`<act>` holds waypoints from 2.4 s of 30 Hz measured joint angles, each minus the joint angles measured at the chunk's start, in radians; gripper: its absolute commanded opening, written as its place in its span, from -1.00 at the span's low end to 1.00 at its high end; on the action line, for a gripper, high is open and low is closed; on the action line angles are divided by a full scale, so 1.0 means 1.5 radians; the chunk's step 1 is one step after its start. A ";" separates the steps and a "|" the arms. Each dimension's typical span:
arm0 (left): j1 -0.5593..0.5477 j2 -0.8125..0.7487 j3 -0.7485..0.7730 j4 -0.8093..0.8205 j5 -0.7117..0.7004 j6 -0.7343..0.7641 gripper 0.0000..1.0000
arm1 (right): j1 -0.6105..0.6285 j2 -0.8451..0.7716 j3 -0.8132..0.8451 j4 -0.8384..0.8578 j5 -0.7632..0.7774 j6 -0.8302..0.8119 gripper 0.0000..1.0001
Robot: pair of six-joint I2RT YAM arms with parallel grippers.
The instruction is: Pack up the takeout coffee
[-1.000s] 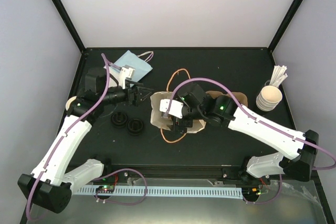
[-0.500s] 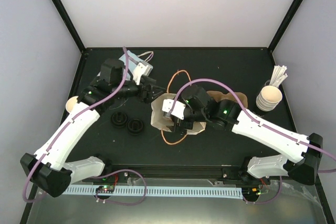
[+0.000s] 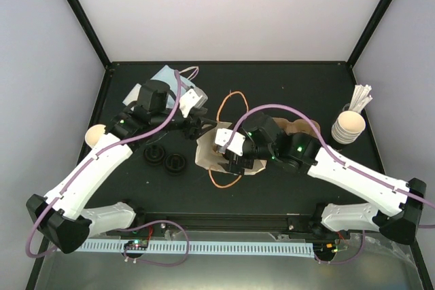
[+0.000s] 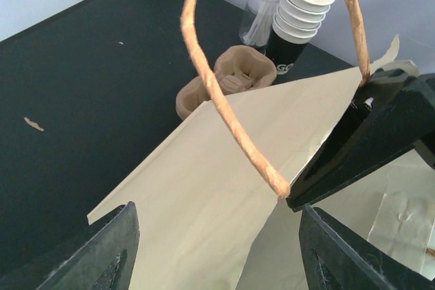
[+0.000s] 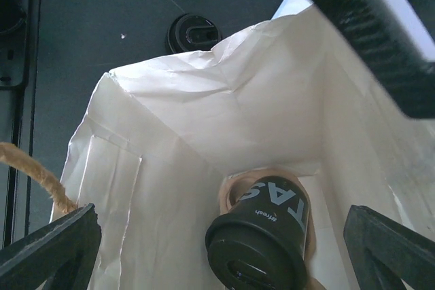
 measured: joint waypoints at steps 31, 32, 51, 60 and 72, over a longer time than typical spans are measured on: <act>-0.068 0.036 0.000 0.018 -0.018 0.103 -0.97 | 0.000 -0.089 -0.019 0.010 0.012 0.025 1.00; -0.071 0.030 0.000 0.014 -0.026 0.103 -0.97 | 0.000 -0.097 -0.019 0.010 0.012 0.028 1.00; -0.116 -0.076 -0.004 -0.078 -0.179 -0.035 -0.97 | 0.000 -0.143 0.069 -0.006 0.108 0.227 1.00; -0.117 -0.074 -0.004 -0.111 -0.227 -0.198 -0.97 | 0.000 -0.073 0.164 -0.037 0.134 0.373 1.00; -0.117 -0.074 -0.026 -0.111 -0.242 -0.458 -0.97 | -0.018 -0.033 0.218 -0.134 0.197 0.458 1.00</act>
